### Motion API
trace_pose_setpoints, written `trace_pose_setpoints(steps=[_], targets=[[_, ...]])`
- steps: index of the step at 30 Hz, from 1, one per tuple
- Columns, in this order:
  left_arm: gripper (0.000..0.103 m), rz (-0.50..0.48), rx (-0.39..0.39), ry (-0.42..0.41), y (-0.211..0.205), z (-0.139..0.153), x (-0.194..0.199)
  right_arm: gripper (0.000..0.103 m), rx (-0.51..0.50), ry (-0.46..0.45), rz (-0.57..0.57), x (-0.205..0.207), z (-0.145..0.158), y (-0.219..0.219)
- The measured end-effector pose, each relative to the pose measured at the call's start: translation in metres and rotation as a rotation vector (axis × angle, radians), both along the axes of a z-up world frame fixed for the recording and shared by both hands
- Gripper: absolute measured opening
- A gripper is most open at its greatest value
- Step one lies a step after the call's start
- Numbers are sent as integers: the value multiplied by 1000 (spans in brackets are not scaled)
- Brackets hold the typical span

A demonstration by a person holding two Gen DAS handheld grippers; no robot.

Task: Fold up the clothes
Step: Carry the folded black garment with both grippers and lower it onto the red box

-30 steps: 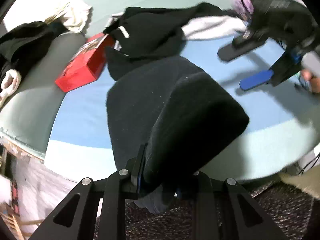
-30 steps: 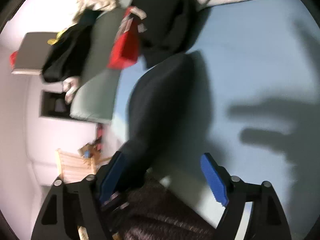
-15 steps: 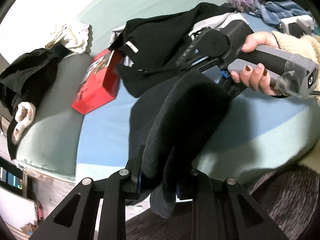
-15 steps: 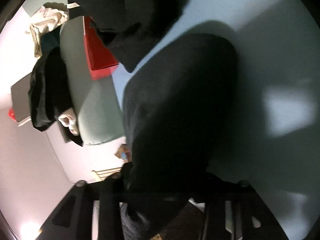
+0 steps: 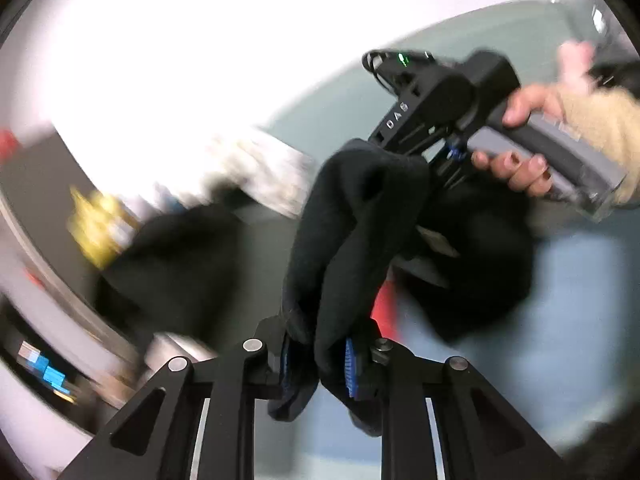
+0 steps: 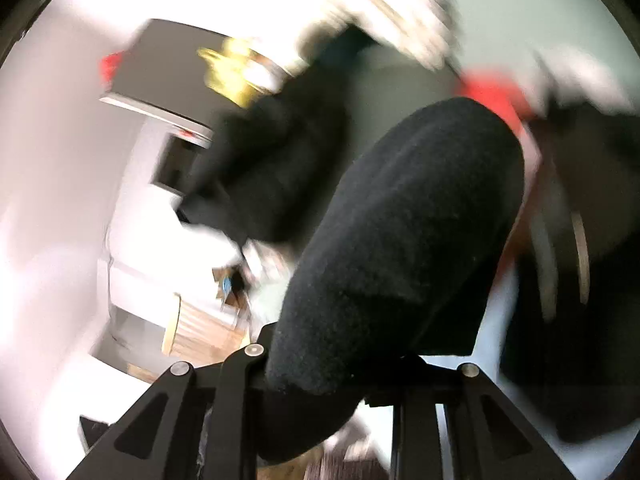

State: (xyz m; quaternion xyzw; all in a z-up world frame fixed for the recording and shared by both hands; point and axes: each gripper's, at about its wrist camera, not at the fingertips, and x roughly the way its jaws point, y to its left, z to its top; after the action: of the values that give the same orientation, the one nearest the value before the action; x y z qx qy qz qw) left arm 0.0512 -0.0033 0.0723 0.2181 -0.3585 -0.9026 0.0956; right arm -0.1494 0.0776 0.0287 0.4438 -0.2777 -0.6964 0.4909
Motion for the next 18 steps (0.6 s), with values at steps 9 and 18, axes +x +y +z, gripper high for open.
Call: trace_pose_setpoints(steps=[9, 18], targets=[[21, 150, -344, 87, -36, -121, -166, 31, 82, 170, -153, -154, 9, -68], [63, 143, 200, -307, -79, -178, -172, 64, 342, -224, -278, -201, -150, -32]])
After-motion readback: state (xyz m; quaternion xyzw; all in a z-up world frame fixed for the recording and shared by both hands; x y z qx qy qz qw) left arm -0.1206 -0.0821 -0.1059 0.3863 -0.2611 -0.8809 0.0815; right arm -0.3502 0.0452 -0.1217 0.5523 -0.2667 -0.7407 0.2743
